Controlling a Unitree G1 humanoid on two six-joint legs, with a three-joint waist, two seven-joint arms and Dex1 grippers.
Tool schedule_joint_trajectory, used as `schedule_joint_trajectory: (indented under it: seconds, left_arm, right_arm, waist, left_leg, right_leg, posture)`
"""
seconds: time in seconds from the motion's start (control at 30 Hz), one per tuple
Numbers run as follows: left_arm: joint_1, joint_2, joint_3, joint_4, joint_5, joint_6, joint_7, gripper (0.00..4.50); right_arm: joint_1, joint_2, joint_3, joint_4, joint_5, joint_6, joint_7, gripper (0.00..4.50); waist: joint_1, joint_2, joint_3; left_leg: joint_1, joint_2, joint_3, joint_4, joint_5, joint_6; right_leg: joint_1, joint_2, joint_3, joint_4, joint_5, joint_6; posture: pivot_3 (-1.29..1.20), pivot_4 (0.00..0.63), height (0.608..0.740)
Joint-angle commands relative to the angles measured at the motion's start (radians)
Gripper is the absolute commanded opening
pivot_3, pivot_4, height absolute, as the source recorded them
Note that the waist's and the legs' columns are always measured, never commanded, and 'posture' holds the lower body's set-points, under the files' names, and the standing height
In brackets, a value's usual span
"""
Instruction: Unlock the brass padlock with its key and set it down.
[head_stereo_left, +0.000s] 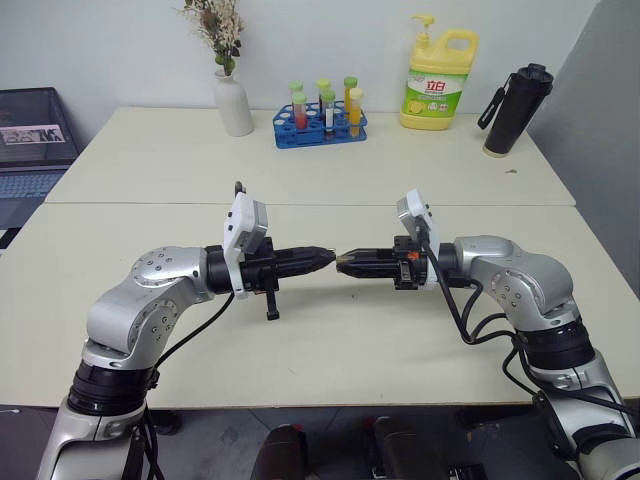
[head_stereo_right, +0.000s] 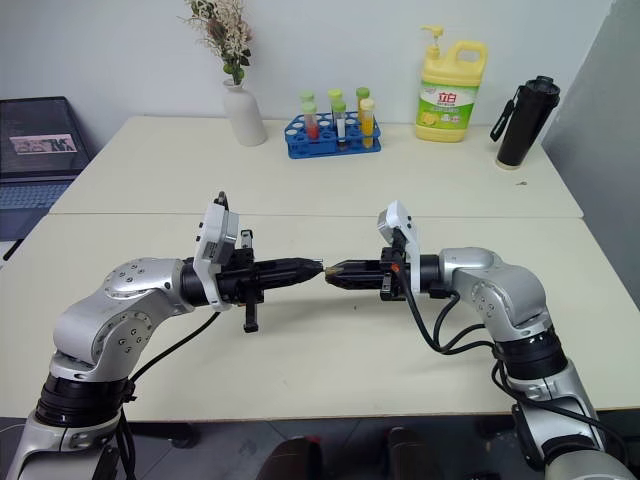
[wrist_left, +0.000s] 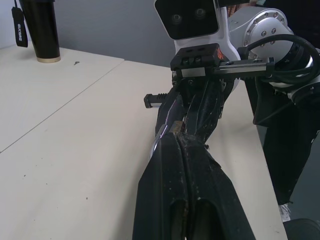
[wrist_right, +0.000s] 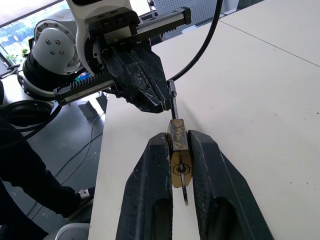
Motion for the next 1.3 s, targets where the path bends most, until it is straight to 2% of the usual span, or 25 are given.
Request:
schedule_joint_trajectory:
  seconds: [0.03, 0.1, 0.33, 0.37, 0.43, 0.6, 0.63, 0.77, 0.83, 1.1, 1.3]
  left_arm:
    - [-0.013, 0.007, 0.019, -0.029, -0.002, -0.018, -0.005, 0.0]
    - [-0.007, 0.015, 0.02, -0.035, 0.017, -0.027, 0.006, 0.0]
    - [0.083, 0.129, 0.039, -0.107, 0.201, -0.222, -0.016, 0.0]
    - [0.109, 0.149, 0.041, -0.108, 0.239, -0.265, -0.023, 0.18]
    - [0.196, 0.168, 0.078, -0.132, 0.271, -0.364, -0.044, 0.56]
    - [0.368, 0.174, 0.114, -0.14, 0.381, -0.608, -0.051, 2.16]
    - [0.389, 0.173, 0.117, -0.138, 0.389, -0.634, -0.051, 2.53]
    - [0.441, 0.156, 0.123, -0.069, 0.483, -0.921, -0.056, 3.82]
    - [0.443, 0.144, 0.124, -0.041, 0.488, -0.972, -0.041, 4.48]
    - [0.459, 0.145, 0.082, 0.019, 0.476, -0.984, -0.047, 4.5]
    - [0.43, 0.129, 0.058, 0.028, 0.467, -0.951, -0.029, 4.5]
  right_arm:
    - [-0.003, -0.007, -0.011, -0.029, 0.007, -0.006, 0.004, 0.19]
    - [-0.002, -0.005, -0.014, -0.026, 0.008, -0.005, 0.001, 0.19]
    - [-0.007, 0.002, -0.038, 0.002, 0.013, 0.021, -0.04, 0.19]
    - [-0.008, 0.003, -0.044, 0.005, 0.017, 0.03, -0.047, 0.19]
    - [-0.005, 0.001, -0.057, 0.007, 0.034, 0.069, -0.066, 0.19]
    - [0.031, -0.002, -0.075, -0.048, 0.105, 0.226, -0.118, 0.19]
    - [0.038, 0.0, -0.08, -0.058, 0.12, 0.255, -0.13, 0.19]
    - [0.069, 0.04, -0.101, -0.076, 0.158, 0.382, -0.237, 0.19]
    - [0.077, 0.078, -0.127, -0.065, 0.17, 0.434, -0.302, 0.19]
    - [0.098, 0.179, -0.141, -0.02, 0.128, 0.504, -0.461, 0.19]
    - [0.104, 0.227, -0.139, 0.027, 0.098, 0.502, -0.523, 0.19]
  waist:
    - [0.0, 0.0, 0.0]
    - [0.0, 0.0, 0.0]
    - [-0.001, 0.0, 0.0]
    - [-0.001, 0.0, 0.0]
    - [-0.003, 0.0, 0.0]
    - [0.002, 0.0, 0.0]
    - [0.003, 0.0, 0.0]
    - [0.003, 0.0, 0.0]
    - [0.002, 0.0, 0.0]
    - [-0.001, 0.0, 0.0]
    - [-0.001, 0.0, 0.0]
  left_leg:
    - [0.0, 0.0, 0.0, 0.0, 0.0, 0.0]
    - [0.0, 0.0, 0.0, 0.0, 0.0, 0.0]
    - [0.0, 0.0, 0.0, 0.0, 0.0, 0.0]
    - [0.0, 0.001, 0.001, 0.0, 0.0, 0.0]
    - [0.0, 0.0, 0.001, -0.001, 0.0, 0.0]
    - [0.0, 0.001, 0.002, -0.002, 0.0, 0.0]
    - [0.0, 0.001, 0.002, -0.002, 0.0, 0.0]
    - [0.0, 0.001, 0.002, -0.001, 0.0, 0.0]
    - [0.0, 0.001, 0.002, -0.001, 0.0, 0.0]
    - [0.0, 0.001, 0.003, -0.002, 0.0, 0.0]
    - [0.0, 0.001, 0.002, -0.002, 0.0, 0.0]
  right_leg:
    - [0.0, 0.0, 0.0, 0.0, 0.0, 0.0]
    - [0.0, 0.0, 0.0, 0.0, 0.0, 0.0]
    - [0.0, -0.001, 0.0, 0.0, 0.0, -0.001]
    - [-0.001, -0.002, 0.001, 0.0, 0.0, -0.001]
    - [-0.001, -0.002, 0.001, 0.0, 0.0, -0.001]
    - [-0.002, -0.004, 0.001, 0.0, 0.0, -0.004]
    - [-0.002, -0.004, 0.001, 0.0, 0.0, -0.004]
    - [-0.001, -0.005, 0.001, 0.0, -0.001, -0.004]
    - [-0.001, -0.005, 0.001, 0.0, -0.001, -0.004]
    - [-0.002, -0.004, 0.001, 0.0, -0.002, -0.002]
    - [-0.002, -0.004, 0.001, 0.0, -0.002, -0.001]
  posture:
    - [0.0, 0.15, 0.74]
    - [0.0, 0.15, 0.74]
    - [0.0, 0.15, 0.74]
    - [0.0, 0.15, 0.74]
    - [0.0, 0.15, 0.74]
    - [0.0, 0.15, 0.74]
    - [0.0, 0.15, 0.74]
    - [0.0, 0.15, 0.74]
    - [0.0, 0.15, 0.74]
    - [0.0, 0.15, 0.74]
    - [0.0, 0.15, 0.74]
